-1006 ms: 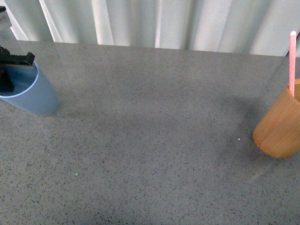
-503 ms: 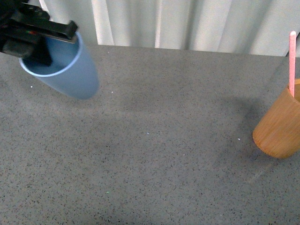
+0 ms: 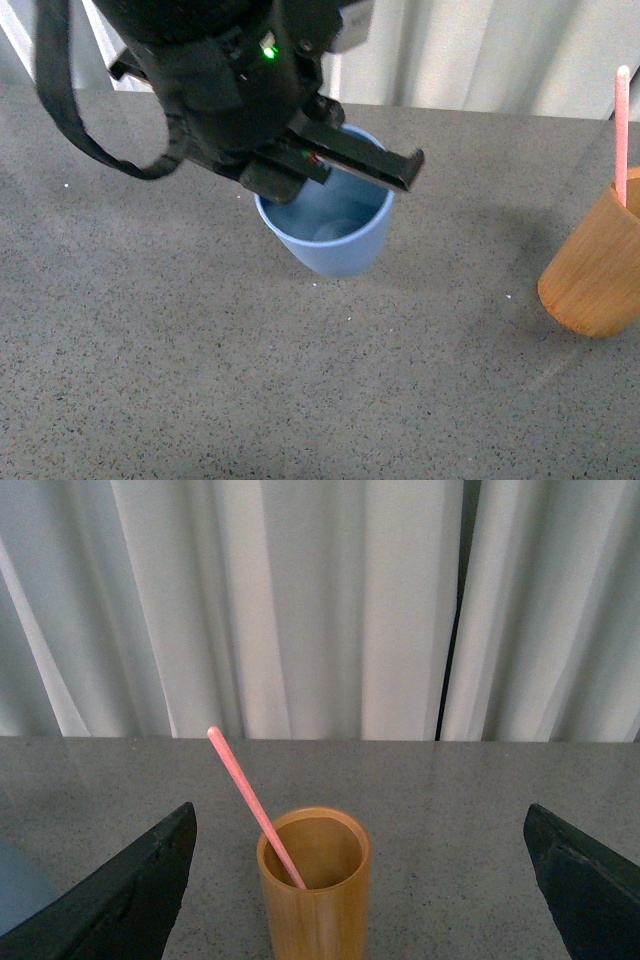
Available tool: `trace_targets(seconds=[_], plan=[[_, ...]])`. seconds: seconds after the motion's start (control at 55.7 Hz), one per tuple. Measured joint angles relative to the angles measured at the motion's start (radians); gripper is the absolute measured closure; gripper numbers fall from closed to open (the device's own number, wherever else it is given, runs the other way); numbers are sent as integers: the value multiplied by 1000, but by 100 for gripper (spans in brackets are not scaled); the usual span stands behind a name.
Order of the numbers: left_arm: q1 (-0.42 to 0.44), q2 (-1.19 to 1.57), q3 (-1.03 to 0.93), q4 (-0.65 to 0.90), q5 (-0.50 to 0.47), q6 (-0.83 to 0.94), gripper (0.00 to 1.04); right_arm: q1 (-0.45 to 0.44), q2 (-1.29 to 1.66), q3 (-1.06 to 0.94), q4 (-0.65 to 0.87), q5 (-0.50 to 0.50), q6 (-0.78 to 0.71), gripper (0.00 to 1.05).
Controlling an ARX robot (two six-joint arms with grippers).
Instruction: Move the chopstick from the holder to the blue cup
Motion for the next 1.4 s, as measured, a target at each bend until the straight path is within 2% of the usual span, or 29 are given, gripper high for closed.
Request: trace_targets(seconds=[0.323,0.629,1.401], plan=[[-77,111,28,36,-16,-52,101,0,0,0,0,0,0,10],[-114,152,28,64,-6,-89,101,0,0,0,0,0,0,10],[-136,187,32,100,-18,-137,101,0,0,0,0,0,0,10]])
